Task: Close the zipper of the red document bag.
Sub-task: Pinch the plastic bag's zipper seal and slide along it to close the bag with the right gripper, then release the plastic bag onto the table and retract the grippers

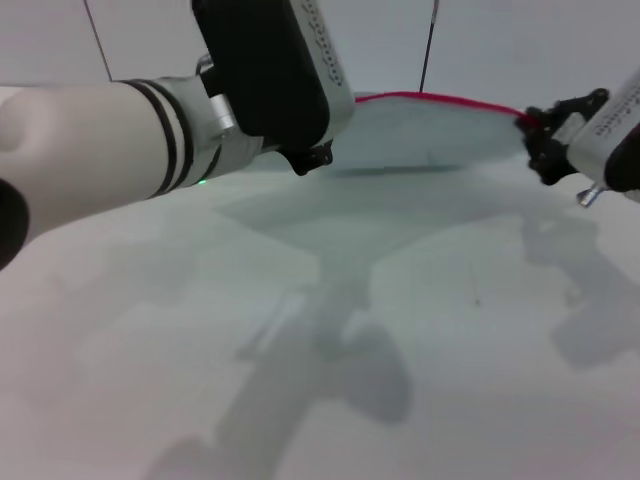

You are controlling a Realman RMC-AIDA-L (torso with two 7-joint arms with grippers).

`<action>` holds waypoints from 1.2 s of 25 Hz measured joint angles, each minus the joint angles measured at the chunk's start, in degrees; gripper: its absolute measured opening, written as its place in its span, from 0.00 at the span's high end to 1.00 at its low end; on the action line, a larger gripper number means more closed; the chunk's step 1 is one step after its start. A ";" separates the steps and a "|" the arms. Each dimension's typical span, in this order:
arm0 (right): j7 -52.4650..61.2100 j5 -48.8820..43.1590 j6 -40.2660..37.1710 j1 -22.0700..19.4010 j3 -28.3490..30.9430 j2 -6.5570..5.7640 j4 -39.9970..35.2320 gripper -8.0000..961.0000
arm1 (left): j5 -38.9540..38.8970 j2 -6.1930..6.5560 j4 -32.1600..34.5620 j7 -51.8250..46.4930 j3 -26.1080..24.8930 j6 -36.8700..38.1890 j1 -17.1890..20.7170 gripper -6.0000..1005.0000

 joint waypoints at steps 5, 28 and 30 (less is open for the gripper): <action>-0.08 -1.22 1.56 0.31 4.19 0.00 2.45 0.91 | 0.00 0.01 -2.86 0.22 -0.01 -0.08 2.34 0.94; 1.30 -3.67 8.31 -0.93 7.92 0.66 3.18 0.81 | -0.04 -0.13 -1.01 0.94 -1.55 2.68 2.95 0.94; 3.01 -3.67 8.94 -1.10 7.92 0.67 2.87 0.73 | -0.05 -0.14 -0.54 0.46 -1.58 4.38 2.94 0.90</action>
